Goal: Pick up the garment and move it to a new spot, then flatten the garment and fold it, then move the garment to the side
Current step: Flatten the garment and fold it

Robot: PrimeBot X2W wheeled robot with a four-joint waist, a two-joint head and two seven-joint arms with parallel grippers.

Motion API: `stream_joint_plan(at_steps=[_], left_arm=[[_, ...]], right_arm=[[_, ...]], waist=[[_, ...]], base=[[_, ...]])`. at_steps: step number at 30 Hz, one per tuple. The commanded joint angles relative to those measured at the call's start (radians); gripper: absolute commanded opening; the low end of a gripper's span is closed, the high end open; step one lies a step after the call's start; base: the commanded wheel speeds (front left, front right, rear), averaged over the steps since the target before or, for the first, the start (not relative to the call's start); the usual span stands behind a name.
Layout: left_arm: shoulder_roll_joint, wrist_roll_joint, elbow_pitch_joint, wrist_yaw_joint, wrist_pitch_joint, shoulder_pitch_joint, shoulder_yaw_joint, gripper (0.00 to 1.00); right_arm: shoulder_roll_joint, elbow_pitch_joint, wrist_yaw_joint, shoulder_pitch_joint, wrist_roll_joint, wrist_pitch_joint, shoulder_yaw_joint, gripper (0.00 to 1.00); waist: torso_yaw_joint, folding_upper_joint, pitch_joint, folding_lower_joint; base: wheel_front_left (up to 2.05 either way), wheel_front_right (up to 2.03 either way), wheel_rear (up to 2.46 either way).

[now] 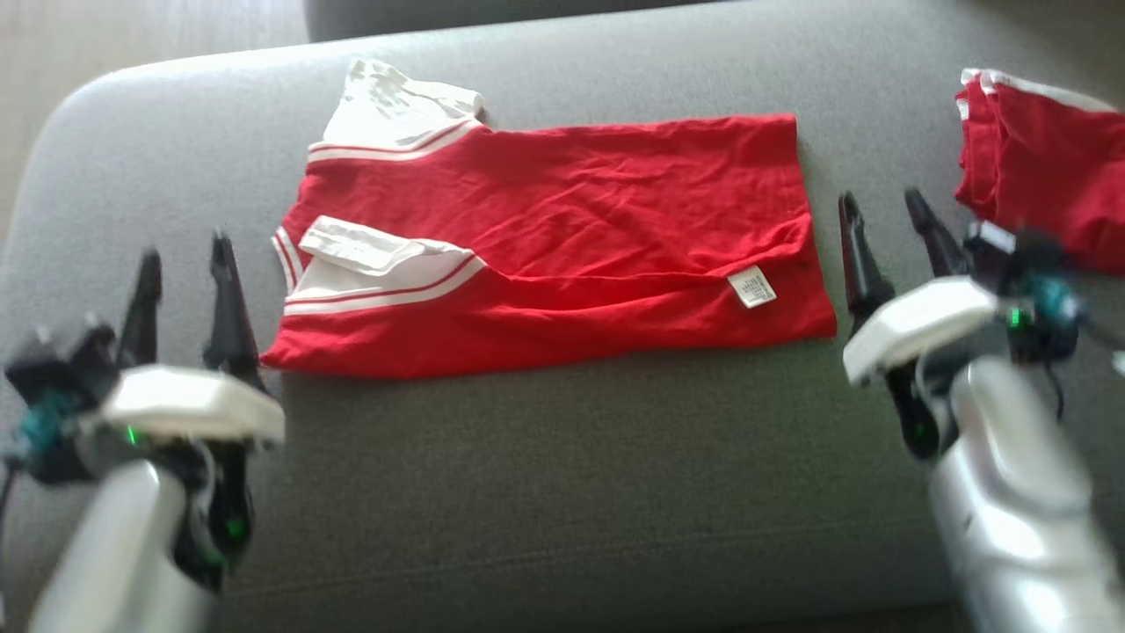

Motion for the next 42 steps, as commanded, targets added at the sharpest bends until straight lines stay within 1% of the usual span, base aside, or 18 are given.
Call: stream_joint_plan(at_steps=[1, 4, 6, 9, 12, 17, 22, 25, 30, 35, 42], left_arm=[[0.007, 0.023, -0.044, 0.002, -0.009, -0.012, 0.066, 1.0], [-0.041, 0.076, -0.05, -0.011, -0.009, 0.054, 0.096, 1.0], [-0.082, 0.103, -0.05, -0.018, -0.009, 0.085, 0.116, 1.0], [-0.132, 0.147, -0.039, -0.037, -0.009, 0.115, 0.134, 1.0], [-0.169, 0.183, -0.004, -0.06, -0.009, 0.121, 0.153, 1.0], [-0.208, 0.21, 0.116, -0.082, -0.009, 0.088, 0.204, 1.0], [-0.225, 0.194, 0.257, -0.117, -0.009, 0.029, 0.249, 1.0], [-0.229, 0.186, 0.336, -0.128, -0.009, -0.007, 0.276, 1.0], [-0.224, 0.195, 0.445, -0.123, -0.009, -0.059, 0.319, 1.0], [-0.23, 0.201, 0.535, -0.115, -0.009, -0.083, 0.326, 1.0], [-0.228, 0.194, 0.63, -0.139, -0.009, -0.121, 0.337, 1.0]], right_arm=[[0.031, -0.077, 0.0, 0.054, -0.043, -0.009, -0.023, 1.0], [0.067, -0.193, 0.0, 0.166, -0.11, -0.009, -0.103, 1.0], [0.077, -0.248, 0.0, 0.225, -0.133, -0.009, -0.131, 1.0], [0.079, -0.307, 0.0, 0.28, -0.08, -0.009, -0.116, 1.0], [0.08, -0.343, 0.0, 0.307, -0.048, -0.009, -0.099, 1.0], [0.08, -0.369, 0.0, 0.319, -0.043, -0.009, -0.074, 1.0], [0.08, -0.386, 0.0, 0.312, -0.035, -0.009, -0.065, 1.0], [0.08, -0.395, 0.0, 0.307, -0.028, -0.009, -0.064, 1.0], [0.08, -0.405, 0.0, 0.302, -0.015, -0.009, -0.059, 1.0], [0.08, -0.406, 0.0, 0.3, -0.007, -0.009, -0.055, 1.0], [0.08, -0.403, 0.0, 0.297, 0.0, -0.009, -0.047, 1.0]], waist=[[0.008, -0.0001, -0.011, 0.0], [0.01, -0.0001, -0.015, 0.0], [0.01, -0.0001, -0.015, 0.0], [0.004, -0.0001, -0.01, 0.0], [-0.007, -0.0001, 0.003, 0.0], [-0.036, -0.0001, 0.03, 0.0], [-0.072, -0.0001, 0.06, 0.0], [-0.089, -0.0001, 0.078, 0.0], [-0.109, -0.0001, 0.1, 0.0], [-0.118, -0.0001, 0.105, 0.0], [-0.12, -0.0001, 0.106, 0.0]], base=[[0.0, 0.0, 0.0], [0.0, 0.0, 0.0], [0.0, 0.0, 0.0], [0.0, 0.0, 0.0], [0.0, 0.0, 0.0], [0.0, 0.0, 0.0], [0.0, 0.0, 0.0], [0.0, 0.0, 0.0], [0.0, 0.0, 0.0], [0.0, 0.0, 0.0], [0.0, 0.0, 0.0]])
